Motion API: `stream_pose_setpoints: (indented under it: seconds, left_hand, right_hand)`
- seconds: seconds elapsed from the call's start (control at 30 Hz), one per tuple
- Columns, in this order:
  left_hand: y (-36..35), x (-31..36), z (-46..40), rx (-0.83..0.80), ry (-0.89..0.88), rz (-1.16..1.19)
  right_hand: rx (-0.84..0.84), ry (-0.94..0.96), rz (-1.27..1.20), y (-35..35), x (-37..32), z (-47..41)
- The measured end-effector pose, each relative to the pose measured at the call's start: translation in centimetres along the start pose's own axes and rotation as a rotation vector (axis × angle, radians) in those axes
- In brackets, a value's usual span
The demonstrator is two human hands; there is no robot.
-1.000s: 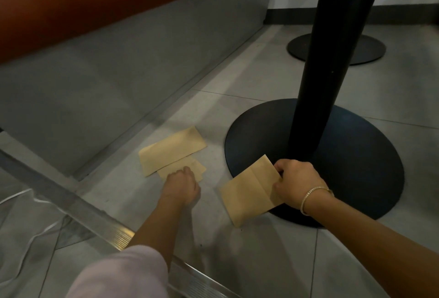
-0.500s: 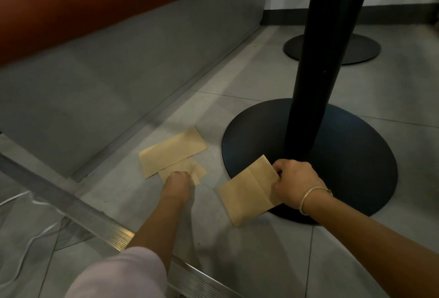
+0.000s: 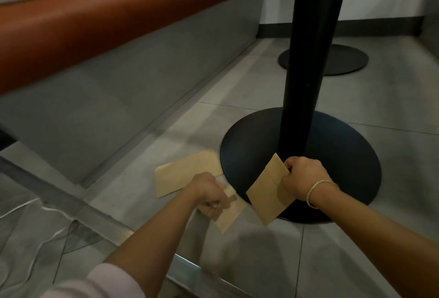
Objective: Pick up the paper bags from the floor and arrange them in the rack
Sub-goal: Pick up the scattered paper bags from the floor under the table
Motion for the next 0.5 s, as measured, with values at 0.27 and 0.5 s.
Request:
stream_pose_setpoints:
  seconds: [0.27,0.5]
  left_hand:
    - [2.1,8.4,6.2,-0.186,-0.083,0.543]
    - [0.7,14.7,10.1,-0.378,-0.165,0.846]
  right_hand:
    - [-0.015,0.041,-0.404,2.4,-2.2,1.3]
    - [-0.064,0.173,-0.587,6.8,-3.2,3.6]
Point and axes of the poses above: each hand's wrist, its own z-axis away from the middle knuckle, its own y-axis out of the back of the hand, x = y × z, the point moved 8 cm from there along -z, towards the middle knuckle, and after that the axes turned 5 degrees about y, right-handed, at the moved point
